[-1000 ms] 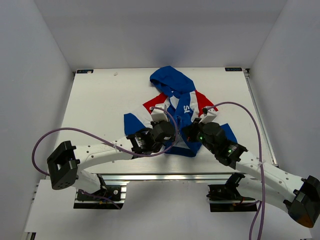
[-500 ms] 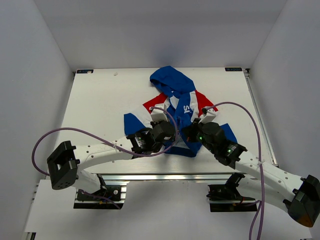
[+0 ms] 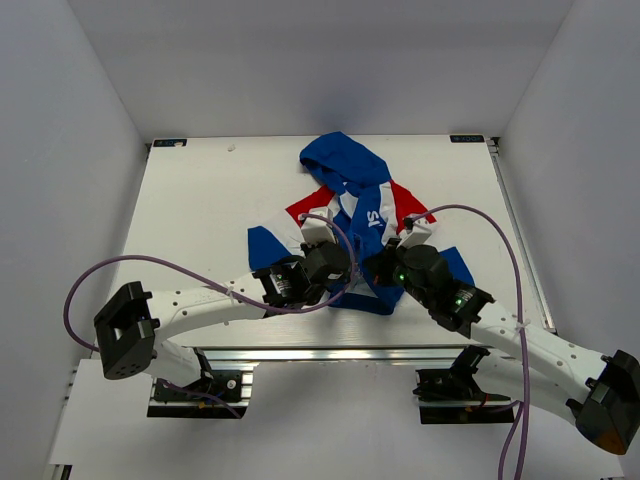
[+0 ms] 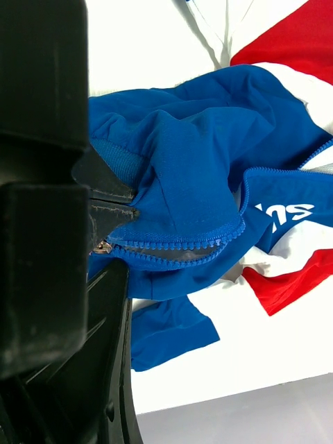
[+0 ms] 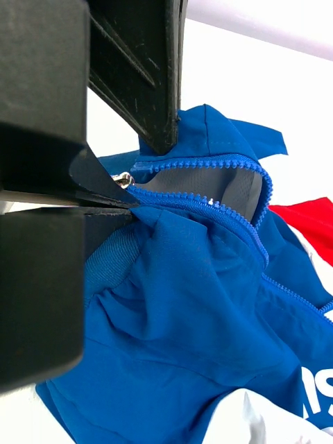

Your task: Zip up the jacket

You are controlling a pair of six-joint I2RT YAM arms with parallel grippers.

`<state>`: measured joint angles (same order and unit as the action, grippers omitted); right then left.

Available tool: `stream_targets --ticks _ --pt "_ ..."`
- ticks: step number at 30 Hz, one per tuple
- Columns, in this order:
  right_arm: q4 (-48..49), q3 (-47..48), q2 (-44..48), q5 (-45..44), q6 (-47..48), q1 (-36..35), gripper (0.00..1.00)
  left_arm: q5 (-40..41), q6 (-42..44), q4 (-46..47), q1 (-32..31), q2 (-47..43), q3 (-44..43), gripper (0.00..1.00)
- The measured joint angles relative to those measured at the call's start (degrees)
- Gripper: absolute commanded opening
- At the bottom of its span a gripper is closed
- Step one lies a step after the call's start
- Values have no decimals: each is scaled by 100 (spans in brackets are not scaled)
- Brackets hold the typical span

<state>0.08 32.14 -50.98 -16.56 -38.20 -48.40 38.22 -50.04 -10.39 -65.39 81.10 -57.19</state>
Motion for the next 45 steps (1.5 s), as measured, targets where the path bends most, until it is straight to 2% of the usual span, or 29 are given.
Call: stream_targets --ticks 31,45 --pt "7 46 -153 -177 -337 -26 0 24 0 -72 -61 24 -22 0" --pt "-98 151 -153 -354 -363 -125 0 339 0 -177 -111 146 -229 0"
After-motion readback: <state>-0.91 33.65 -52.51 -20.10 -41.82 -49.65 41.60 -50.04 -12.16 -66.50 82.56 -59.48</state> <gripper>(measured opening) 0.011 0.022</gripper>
